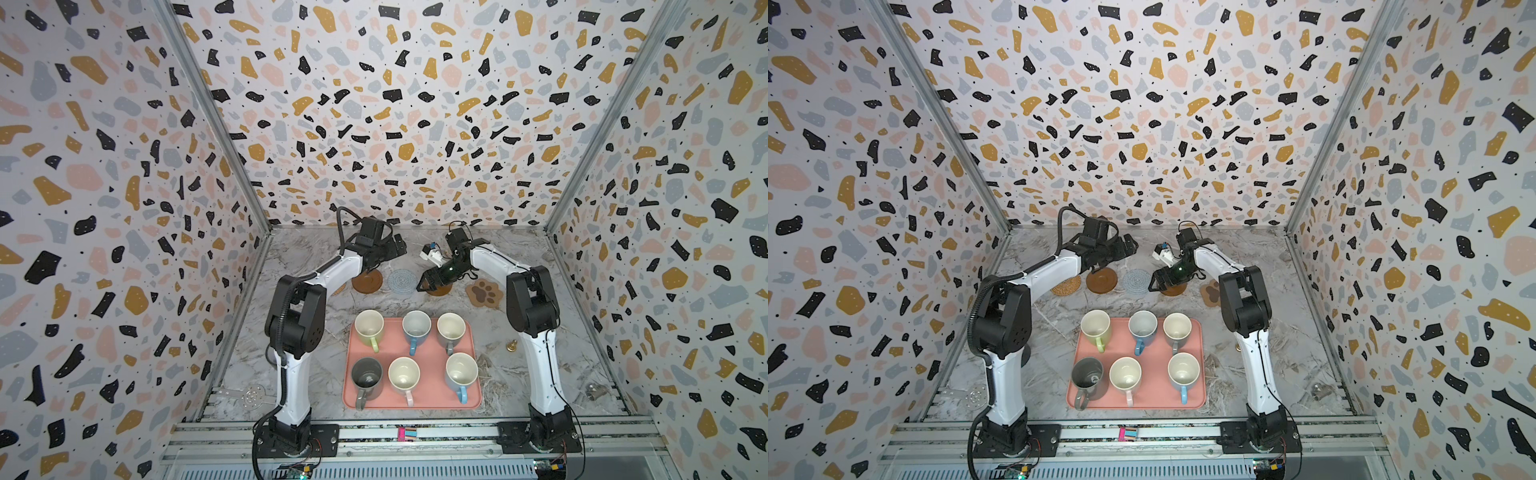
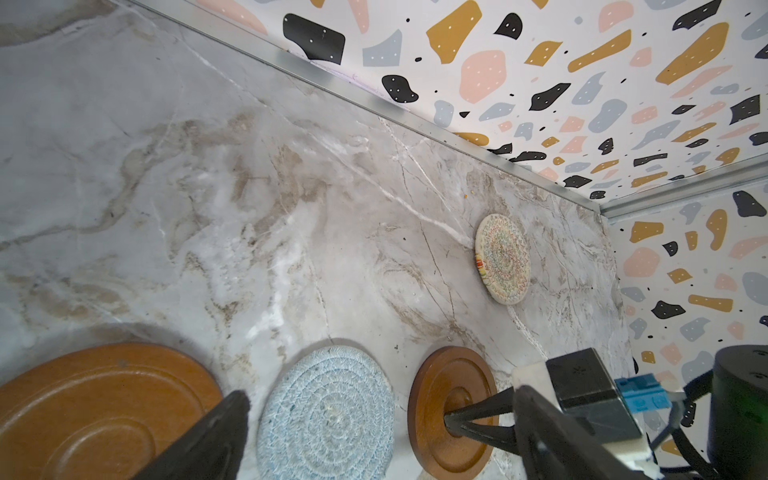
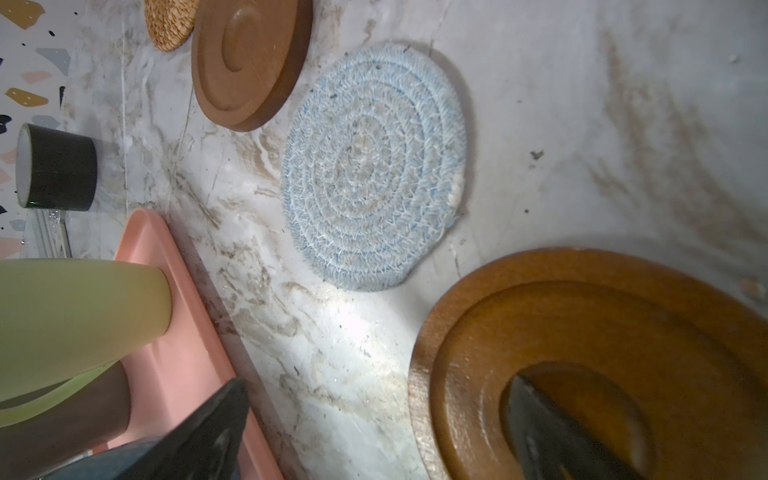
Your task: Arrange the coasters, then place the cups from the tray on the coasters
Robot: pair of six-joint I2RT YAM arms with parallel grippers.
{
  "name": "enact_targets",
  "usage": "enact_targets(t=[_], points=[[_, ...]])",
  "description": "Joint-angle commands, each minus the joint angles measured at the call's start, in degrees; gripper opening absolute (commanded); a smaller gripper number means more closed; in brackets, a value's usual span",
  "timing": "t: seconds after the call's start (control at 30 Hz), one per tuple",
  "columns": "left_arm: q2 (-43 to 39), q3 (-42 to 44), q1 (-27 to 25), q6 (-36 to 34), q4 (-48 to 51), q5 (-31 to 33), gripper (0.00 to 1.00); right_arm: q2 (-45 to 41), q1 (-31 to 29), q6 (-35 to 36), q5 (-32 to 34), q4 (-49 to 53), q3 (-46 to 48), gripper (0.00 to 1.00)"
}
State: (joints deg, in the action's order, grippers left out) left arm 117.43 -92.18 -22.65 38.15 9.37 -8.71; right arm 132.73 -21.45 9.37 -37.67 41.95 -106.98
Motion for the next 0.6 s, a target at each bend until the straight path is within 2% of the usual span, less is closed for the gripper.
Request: enact_targets(t=[0.0,0.57], points=[[-2.1,0.2,0.2,-0.6,-0.7,-0.3,1.00,1.0,-1.6,0.0,2.3,8.1,2.8,0.99],[-2.8,1.2,0.2,-0.6,-1.0,-0.3,1.00,-1.8,-1.4,0.4,4.1,8.1,6.7,0.99]])
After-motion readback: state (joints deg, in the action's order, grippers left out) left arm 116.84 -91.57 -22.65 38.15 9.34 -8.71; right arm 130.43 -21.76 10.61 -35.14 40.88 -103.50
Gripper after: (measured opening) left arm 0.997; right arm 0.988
